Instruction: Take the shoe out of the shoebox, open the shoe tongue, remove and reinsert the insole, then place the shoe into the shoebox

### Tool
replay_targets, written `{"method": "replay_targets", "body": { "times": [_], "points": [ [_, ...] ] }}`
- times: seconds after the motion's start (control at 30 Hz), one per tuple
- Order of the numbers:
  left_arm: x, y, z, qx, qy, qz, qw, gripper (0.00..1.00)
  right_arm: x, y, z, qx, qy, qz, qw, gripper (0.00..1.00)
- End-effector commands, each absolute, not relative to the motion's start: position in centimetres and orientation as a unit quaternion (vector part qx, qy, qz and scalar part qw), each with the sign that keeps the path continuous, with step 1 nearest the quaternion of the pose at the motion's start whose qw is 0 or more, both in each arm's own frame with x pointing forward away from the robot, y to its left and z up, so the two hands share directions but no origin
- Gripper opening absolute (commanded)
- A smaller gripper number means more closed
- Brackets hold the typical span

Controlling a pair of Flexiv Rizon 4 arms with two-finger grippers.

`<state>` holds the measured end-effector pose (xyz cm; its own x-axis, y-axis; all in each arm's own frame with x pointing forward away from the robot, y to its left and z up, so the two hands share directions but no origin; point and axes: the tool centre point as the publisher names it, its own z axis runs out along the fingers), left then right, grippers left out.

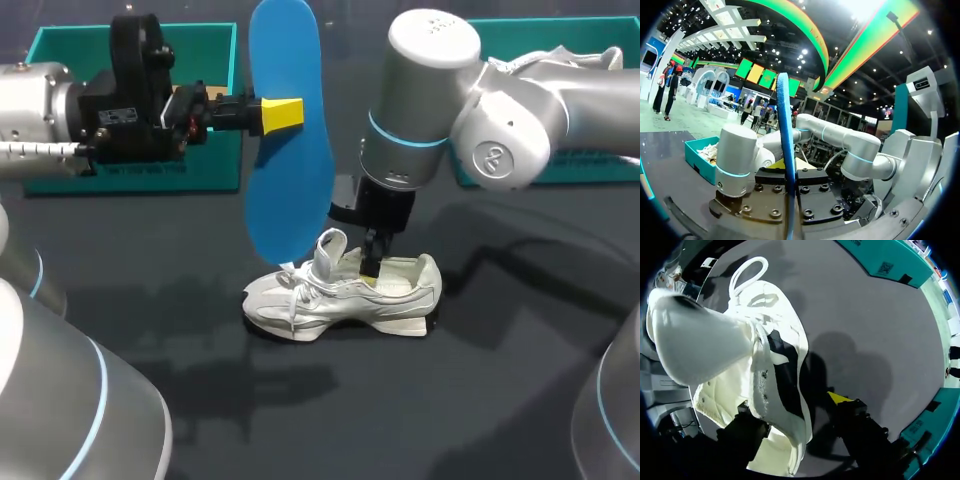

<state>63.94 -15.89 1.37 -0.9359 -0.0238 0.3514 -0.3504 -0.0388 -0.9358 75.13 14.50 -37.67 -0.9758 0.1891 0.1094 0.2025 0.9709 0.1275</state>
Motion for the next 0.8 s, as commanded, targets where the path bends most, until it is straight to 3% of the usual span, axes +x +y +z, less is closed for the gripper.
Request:
{"method": "replay_targets", "body": {
  "times": [0.03,0.07,0.1,0.8],
  "points": [
    [64.0,-16.0,1.3,0.137,-0.683,0.708,0.115,0.00,75.2,14.9,-38.0,-0.098,-0.992,-0.065,0.052,0.25],
    [64.0,-16.0,1.3,0.137,-0.683,0.708,0.115,0.00,75.2,15.0,-38.0,-0.097,-0.992,-0.063,0.052,0.05],
    [64.0,-16.0,1.3,0.137,-0.683,0.708,0.115,0.00,75.1,15.0,-38.0,-0.096,-0.992,-0.062,0.053,0.00],
    [64.0,-16.0,1.3,0.137,-0.683,0.708,0.115,0.00,73.1,13.3,-34.7,-0.186,-0.979,-0.058,0.059,0.00]
  ]
}}
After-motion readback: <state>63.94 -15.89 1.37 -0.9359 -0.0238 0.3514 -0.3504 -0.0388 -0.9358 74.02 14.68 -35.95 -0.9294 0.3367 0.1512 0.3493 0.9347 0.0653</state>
